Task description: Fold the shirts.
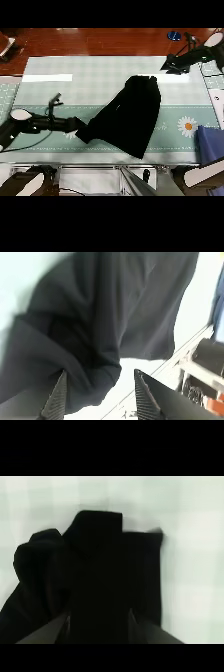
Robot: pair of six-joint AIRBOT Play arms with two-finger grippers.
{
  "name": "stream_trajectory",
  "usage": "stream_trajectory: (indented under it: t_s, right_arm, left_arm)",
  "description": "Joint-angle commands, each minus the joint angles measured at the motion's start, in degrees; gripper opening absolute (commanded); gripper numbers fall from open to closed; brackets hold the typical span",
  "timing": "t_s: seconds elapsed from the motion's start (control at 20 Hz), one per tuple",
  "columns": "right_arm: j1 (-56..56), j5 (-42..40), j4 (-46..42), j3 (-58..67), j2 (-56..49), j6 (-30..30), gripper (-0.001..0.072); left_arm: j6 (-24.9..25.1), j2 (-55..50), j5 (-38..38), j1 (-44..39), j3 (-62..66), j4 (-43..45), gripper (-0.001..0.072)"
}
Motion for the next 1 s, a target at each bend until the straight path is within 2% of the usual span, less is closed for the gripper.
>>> stream_trajectory:
  t_s: [0.0, 0.1, 0.2, 0.3, 0.4, 0.55, 0.75, 0.8, 0.9, 0.95]
  right_arm:
    - [-6.21, 9.16, -7.82, -0.85, 6.78, -1.11, 0.0414]
    - [-11.37, 8.26, -12.72, -10.32, 14.97, -0.85, 0.0411]
    - [-16.28, 1.18, -8.94, -27.93, 24.22, -0.61, 0.0408]
    - [-18.32, -5.07, -3.08, -46.93, 32.72, -4.76, 0.0408]
    - [-18.16, -5.84, 1.27, -59.36, 37.33, -9.16, 0.0408]
    - [-17.68, -5.86, 6.49, -69.72, 40.24, -11.67, 0.0407]
    - [-11.72, -4.39, 6.1, -73.5, 40.92, -11.74, 0.0407]
    - [-9.86, -4.11, 5.05, -73.81, 40.92, -11.45, 0.0407]
    - [-6.43, -3.63, 3.82, -74.07, 40.92, -10.12, 0.0407]
    - [-4.79, -2.91, 3.69, -74.07, 40.92, -9.75, 0.0407]
  left_arm:
    - [-4.5, 1.03, -7.45, 8.35, 10.12, 10.4, 0.0501]
    - [-5.7, 1.73, -7.63, 13.07, 12.79, 12.22, 0.0501]
    - [-5.57, 0.68, -9.97, 12.26, 11.23, 12.04, 0.0501]
    - [-1.03, -1.36, -10.99, 8.74, 8.79, 12.07, 0.0501]
    - [1.53, -3.67, -8.85, 4.68, 7.87, 12.07, 0.0501]
    - [1.64, -9.33, -7.13, -1.49, 8.37, 11.61, 0.0501]
    - [4.22, -17.38, -9.38, -7.98, 9.86, 10.36, 0.049]
    - [5.25, -18.69, -10.36, -8.74, 10.62, 9.53, 0.0411]
    - [6.23, -19.87, -10.56, -9.05, 11.82, 9.07, 0.0016]
    - [7.23, -19.85, -10.49, -9.03, 12.35, 9.05, 0.0023]
